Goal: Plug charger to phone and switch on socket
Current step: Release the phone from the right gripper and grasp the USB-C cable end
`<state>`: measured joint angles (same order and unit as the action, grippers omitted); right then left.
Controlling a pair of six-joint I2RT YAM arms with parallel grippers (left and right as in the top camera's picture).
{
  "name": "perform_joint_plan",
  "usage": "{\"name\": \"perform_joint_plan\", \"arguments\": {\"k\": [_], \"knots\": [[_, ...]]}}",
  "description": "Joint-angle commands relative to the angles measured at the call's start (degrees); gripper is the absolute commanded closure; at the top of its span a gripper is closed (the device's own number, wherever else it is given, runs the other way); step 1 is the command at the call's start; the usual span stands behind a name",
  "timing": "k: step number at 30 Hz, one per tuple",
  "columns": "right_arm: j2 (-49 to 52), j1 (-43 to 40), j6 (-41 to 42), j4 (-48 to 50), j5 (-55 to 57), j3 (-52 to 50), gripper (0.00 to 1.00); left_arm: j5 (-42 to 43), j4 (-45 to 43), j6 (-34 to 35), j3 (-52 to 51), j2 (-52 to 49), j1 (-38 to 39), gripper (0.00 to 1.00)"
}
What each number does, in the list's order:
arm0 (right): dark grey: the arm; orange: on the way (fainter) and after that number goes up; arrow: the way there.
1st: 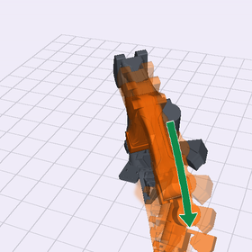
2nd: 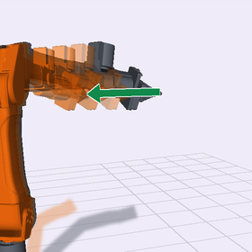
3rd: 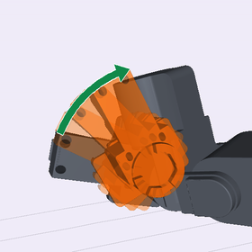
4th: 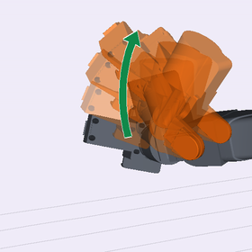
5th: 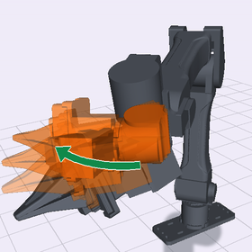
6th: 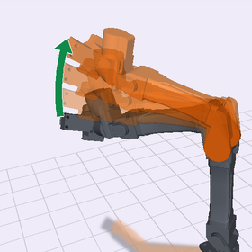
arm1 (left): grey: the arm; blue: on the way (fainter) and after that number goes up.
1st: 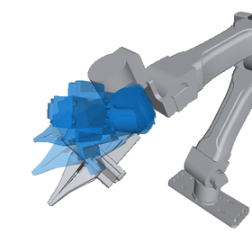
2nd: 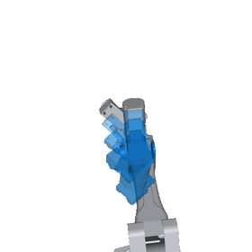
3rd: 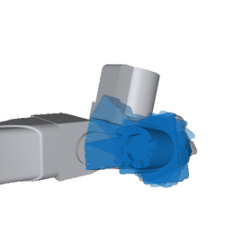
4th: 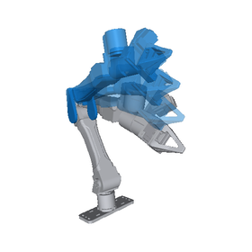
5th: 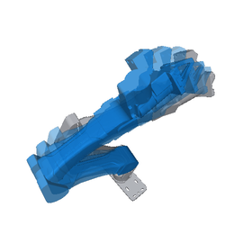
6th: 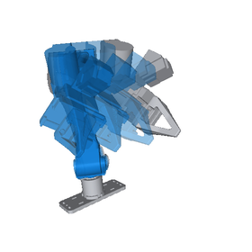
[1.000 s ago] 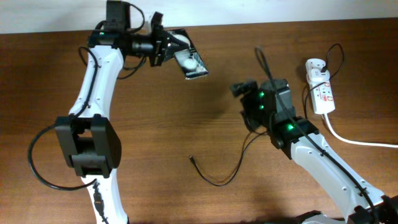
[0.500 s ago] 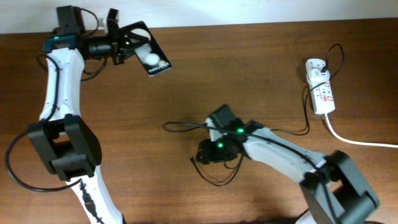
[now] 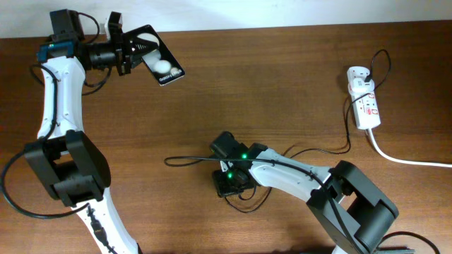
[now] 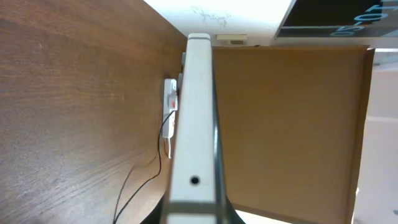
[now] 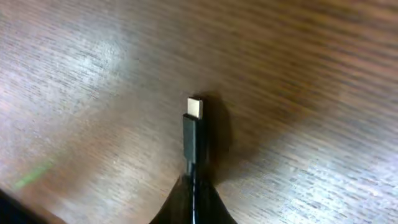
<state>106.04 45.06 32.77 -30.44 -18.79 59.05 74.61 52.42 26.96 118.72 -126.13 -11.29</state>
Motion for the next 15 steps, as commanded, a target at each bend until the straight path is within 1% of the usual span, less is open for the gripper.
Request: {"name": "perform_joint_plan", "arguments": {"k": [1, 2, 4, 5, 6, 8, 9, 11, 13, 15], "knots": [[0.6, -1.4, 0.5, 0.8, 1.4, 0.9, 0.96, 2.6, 0.5, -1.0, 0.5, 0.5, 0.0, 1.00], [0.0, -2.6, -0.5, 0.8, -0.4, 1.2, 0.96, 2.6, 1.0, -1.2, 0.5, 0.5, 0.3, 1.00], [-4.6, -6.1, -4.1, 0.3, -6.3, 1.2, 0.96, 2.6, 4.9, -5.8, 0.5, 0.5, 1.2, 1.00], [-6.5, -7.0, -4.1, -0.3, -6.5, 1.2, 0.96, 2.6, 6.0, -7.0, 0.5, 0.5, 1.6, 1.00], [-10.1, -8.1, -4.9, -1.4, -6.6, 1.2, 0.96, 2.6, 6.7, -7.6, 0.5, 0.5, 1.9, 1.00], [-21.2, -9.9, -6.7, -4.0, -6.8, 1.2, 0.96, 8.5, 7.1, -10.2, 0.5, 0.5, 4.1, 1.00], [-29.0, -11.4, -6.6, -5.6, -6.8, 1.2, 0.96, 10.2, 7.1, -10.6, 0.5, 0.5, 5.6, 1.00], [-35.9, -13.4, -6.6, -8.0, -7.0, 1.2, 0.96, 10.6, 7.0, -10.7, 0.5, 0.5, 8.2, 1.00], [-44.6, -18.1, -6.6, -11.1, -12.0, 1.2, 0.96, 15.6, 5.5, -11.3, 0.5, 0.5, 11.1, 1.00], [-49.2, -22.1, -6.1, -12.3, -17.4, 1.1, 0.96, 15.6, 5.2, -11.5, 0.5, 0.5, 13.9, 1.00]]}}
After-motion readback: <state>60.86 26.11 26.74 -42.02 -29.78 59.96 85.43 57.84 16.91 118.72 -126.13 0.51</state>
